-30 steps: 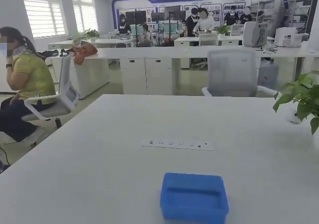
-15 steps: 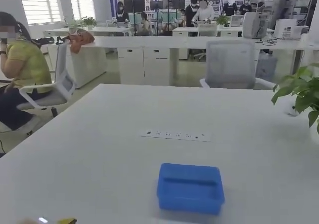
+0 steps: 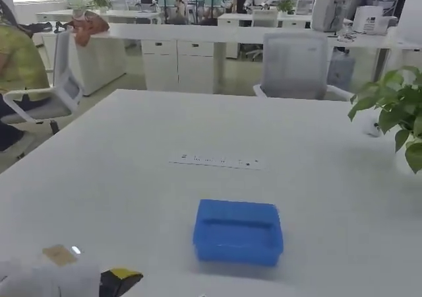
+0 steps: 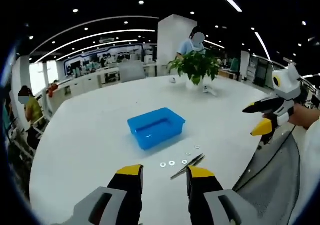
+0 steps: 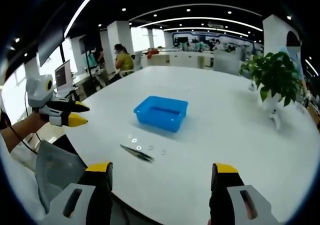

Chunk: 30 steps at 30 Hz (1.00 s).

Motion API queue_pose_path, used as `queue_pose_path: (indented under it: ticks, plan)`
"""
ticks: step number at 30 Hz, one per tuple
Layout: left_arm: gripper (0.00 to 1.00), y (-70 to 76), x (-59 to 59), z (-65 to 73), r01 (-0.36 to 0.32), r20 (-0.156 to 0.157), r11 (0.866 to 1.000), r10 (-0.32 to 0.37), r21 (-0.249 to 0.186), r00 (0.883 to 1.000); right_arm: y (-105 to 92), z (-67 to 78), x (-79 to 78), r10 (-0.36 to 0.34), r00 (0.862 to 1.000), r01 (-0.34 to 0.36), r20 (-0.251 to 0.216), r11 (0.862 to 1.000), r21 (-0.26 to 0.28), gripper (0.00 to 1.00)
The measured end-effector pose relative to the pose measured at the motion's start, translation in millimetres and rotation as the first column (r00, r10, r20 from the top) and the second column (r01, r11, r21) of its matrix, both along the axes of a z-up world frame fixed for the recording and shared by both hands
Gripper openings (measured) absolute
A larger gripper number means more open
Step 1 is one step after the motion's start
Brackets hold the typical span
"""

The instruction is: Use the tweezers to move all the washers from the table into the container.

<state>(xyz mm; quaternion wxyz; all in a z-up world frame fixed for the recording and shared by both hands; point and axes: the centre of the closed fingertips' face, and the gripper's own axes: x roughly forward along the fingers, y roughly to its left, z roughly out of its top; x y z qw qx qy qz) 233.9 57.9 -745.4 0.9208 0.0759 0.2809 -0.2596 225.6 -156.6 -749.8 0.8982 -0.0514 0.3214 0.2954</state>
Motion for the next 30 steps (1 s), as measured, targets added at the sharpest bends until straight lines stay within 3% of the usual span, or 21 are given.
queue_pose_path:
  ticks: [3, 6, 10, 14, 23, 30]
  plan:
    - [0.25, -11.3, 3.9, -8.5, 0.076, -0.034, 0.997, -0.076, -0.013, 0.996, -2.4, -3.7, 1.2, -0.01, 1.0, 0.01, -0.014, 1.0, -0.004, 0.79]
    - [0.24, -20.0, 5.5, -24.7, 0.164, -0.075, 0.986, -0.164, 0.003, 0.984, -3.8, -5.1, 3.3, -0.026, 0.999, 0.027, -0.031, 1.0, 0.011, 0.79]
    - [0.22, -26.5, 12.8, -43.4, 0.226, -0.105, 0.973, -0.221, 0.044, 0.97, -0.3, -5.0, 4.4, -0.021, 0.999, 0.023, -0.04, 0.999, 0.038, 0.79]
    - [0.2, -32.0, 18.5, -58.7, 0.269, -0.134, 0.961, -0.26, 0.055, 0.956, 0.5, -8.6, 6.4, -0.017, 0.999, 0.018, -0.045, 1.0, 0.019, 0.79]
    - [0.15, -36.4, 26.2, -107.2, 0.403, -0.216, 0.902, -0.367, 0.156, 0.905, -0.1, -19.1, 4.0, -0.011, 0.996, 0.01, -0.083, 1.0, -0.01, 0.78]
    - [0.07, -39.3, 27.8, -127.0, 0.457, -0.256, 0.871, -0.407, 0.181, 0.877, -0.4, -23.1, 2.4, -0.013, 0.995, 0.012, -0.097, 1.0, -0.011, 0.77]
